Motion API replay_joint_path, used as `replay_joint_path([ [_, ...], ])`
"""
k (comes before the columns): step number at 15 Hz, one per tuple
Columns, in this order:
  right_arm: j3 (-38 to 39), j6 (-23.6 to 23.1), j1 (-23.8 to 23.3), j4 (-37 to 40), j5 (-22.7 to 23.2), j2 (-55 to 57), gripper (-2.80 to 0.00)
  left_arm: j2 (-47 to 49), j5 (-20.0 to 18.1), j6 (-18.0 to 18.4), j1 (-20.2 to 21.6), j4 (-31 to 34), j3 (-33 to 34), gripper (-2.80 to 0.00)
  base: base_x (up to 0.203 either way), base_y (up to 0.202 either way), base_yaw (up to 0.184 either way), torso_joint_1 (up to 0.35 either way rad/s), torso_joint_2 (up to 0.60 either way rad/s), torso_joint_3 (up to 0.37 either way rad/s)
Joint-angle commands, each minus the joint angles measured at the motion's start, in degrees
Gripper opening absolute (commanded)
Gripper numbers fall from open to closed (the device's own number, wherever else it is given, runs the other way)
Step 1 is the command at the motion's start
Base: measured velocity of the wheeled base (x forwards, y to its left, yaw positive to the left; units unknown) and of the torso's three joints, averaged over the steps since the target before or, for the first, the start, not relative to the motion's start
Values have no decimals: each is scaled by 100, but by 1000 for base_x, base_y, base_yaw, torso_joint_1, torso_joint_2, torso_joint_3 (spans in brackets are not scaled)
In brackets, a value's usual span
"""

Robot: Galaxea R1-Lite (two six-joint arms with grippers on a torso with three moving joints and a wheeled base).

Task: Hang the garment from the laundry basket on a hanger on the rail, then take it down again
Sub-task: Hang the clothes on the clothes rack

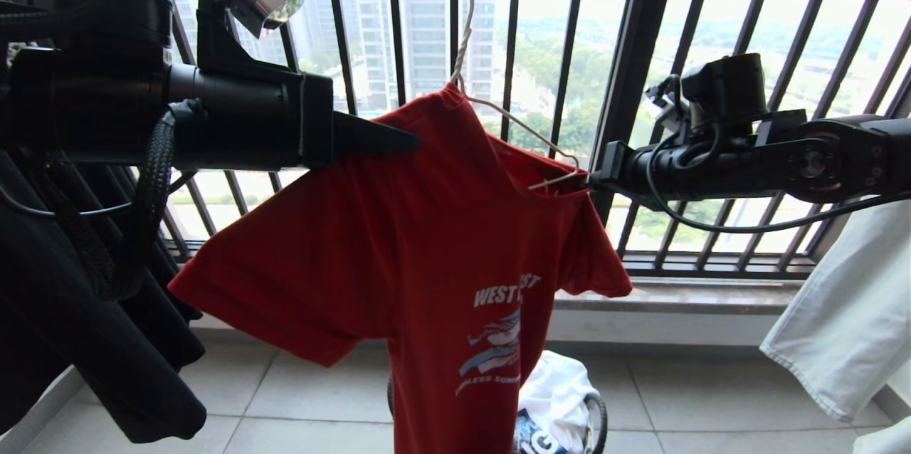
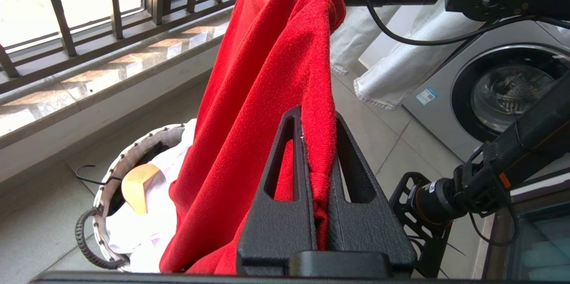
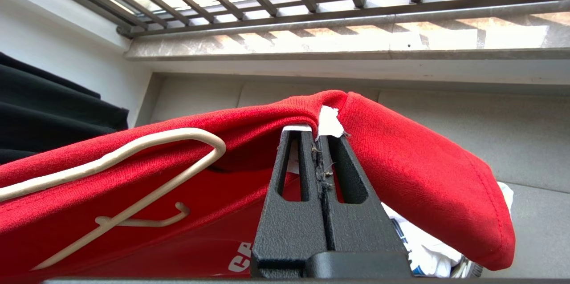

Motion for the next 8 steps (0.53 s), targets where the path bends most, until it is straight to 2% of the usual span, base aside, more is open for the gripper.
replay_joint_path([
  [1, 1, 14, -20, 10, 2, -116, -280, 77, -15, -10, 2, 6, -17, -280, 0, 0, 0, 0, 0, 0],
  [5, 1, 14, -105, -17, 2, -232, -280, 256, -15, 14, 2, 3, -35, -280, 0, 0, 0, 0, 0, 0],
  [8, 0, 14, -109, -23, 2, -269, -280, 532, -2, -7, 2, -440, 29, -280, 0, 0, 0, 0, 0, 0],
])
